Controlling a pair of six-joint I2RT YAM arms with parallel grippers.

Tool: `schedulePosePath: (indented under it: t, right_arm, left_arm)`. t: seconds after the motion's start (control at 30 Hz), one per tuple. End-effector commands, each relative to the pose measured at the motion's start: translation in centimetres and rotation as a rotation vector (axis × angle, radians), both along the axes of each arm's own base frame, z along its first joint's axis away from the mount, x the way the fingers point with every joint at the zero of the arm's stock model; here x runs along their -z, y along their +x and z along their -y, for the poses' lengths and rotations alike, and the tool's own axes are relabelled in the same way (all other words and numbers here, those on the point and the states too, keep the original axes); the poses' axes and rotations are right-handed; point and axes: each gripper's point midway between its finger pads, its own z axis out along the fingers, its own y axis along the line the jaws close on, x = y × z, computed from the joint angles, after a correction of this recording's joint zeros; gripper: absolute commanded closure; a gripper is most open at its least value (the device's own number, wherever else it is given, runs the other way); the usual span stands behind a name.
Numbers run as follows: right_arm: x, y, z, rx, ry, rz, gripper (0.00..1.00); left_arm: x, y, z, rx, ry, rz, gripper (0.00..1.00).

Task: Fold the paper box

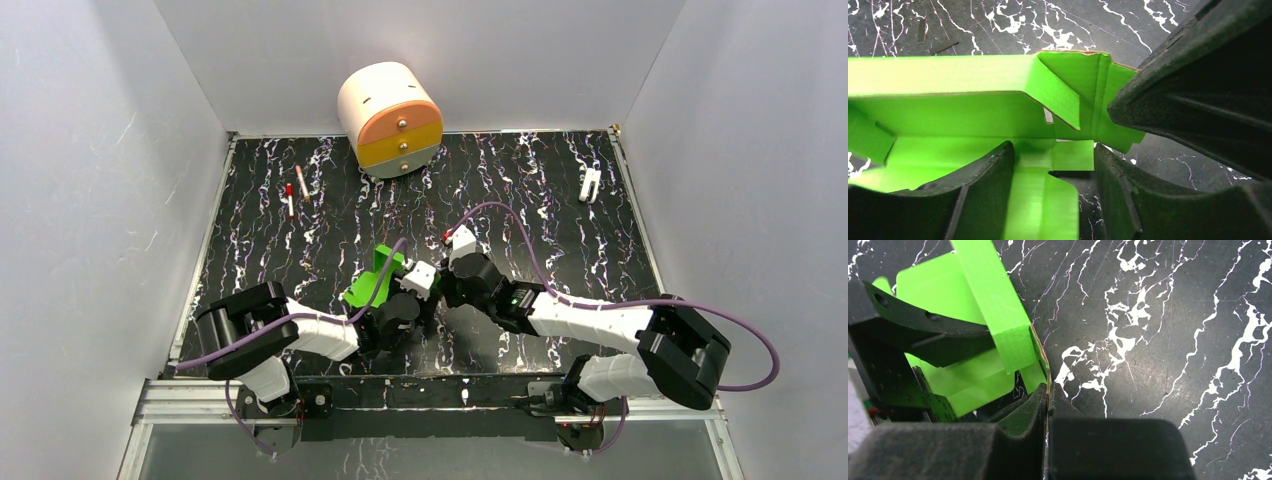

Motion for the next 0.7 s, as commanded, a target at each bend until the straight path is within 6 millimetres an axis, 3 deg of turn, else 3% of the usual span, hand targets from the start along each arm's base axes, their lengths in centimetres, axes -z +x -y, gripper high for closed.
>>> schedulePosePath:
  t: [0.0,0.2,0.47,0.67]
  right_arm:
    - [-3.5,0.6,-1.3,0.003,0.089,0.049,1.00]
    - [-3.1,0.3,-1.2,-0.013,0.084,0.050,1.00]
    - [-2.7,0.1,-1.3,-0.049,0.075,0.068,1.00]
    - [-2.7,0.0,-1.5,-0.075,0.080,0.081,1.00]
  left_arm:
    - [-1.4,1.1,-1.0,-0.091,0.003,0.062,0.48]
    - [-2.6,1.5,-1.8,-0.161,-0.043,0.076,0.65]
    - [-3.4,0.9,-1.2,-0.136,-0.137,0.033,0.69]
    - [-2.1,1.3,-2.0,-0.182,-0.139,-0.020,0.70]
